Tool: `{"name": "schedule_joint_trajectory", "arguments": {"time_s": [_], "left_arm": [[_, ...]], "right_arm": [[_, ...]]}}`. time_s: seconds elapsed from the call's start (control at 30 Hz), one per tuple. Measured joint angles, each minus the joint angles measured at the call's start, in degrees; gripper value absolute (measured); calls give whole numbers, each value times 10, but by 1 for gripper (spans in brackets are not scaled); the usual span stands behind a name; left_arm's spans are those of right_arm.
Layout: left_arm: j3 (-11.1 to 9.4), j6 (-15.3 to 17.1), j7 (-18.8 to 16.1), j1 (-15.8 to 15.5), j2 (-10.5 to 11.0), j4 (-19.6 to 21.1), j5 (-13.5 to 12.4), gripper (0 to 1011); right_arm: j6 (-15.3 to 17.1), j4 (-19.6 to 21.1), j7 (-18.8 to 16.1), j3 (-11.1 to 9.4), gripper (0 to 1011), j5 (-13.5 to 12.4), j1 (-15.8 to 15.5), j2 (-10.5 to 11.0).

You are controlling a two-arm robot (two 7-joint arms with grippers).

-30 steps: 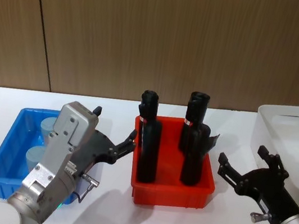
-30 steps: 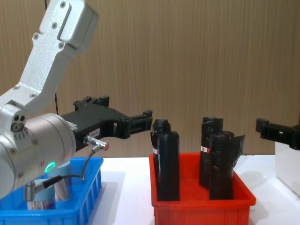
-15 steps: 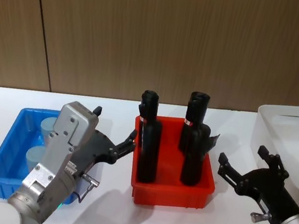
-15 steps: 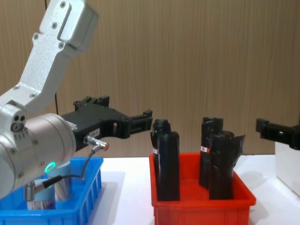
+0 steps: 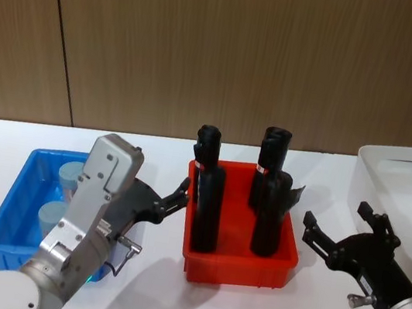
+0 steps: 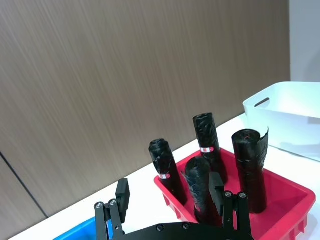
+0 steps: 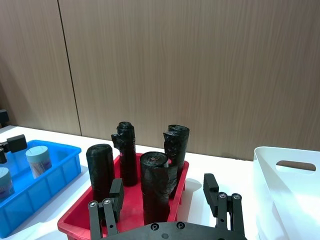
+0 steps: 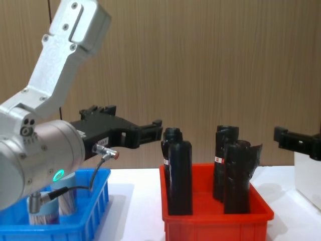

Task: Pick the cotton swabs from the blue box and place them into the white box.

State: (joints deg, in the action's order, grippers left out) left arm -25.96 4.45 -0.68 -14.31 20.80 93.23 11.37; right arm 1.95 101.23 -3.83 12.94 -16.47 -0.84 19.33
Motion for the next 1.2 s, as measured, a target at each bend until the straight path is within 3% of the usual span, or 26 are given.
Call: {"name": "schedule_joint_trajectory", "arguments": {"time_s": [0.5,1.2], "left_arm": [[17,81,-19,-17,-11,-14,32,1004],[55,116,-82,-11,-2,-43,100,1004]], "right_arm": [[0,0,0,0,1002,0,0,0],[0,0,0,0,1002,0,0,0]]}}
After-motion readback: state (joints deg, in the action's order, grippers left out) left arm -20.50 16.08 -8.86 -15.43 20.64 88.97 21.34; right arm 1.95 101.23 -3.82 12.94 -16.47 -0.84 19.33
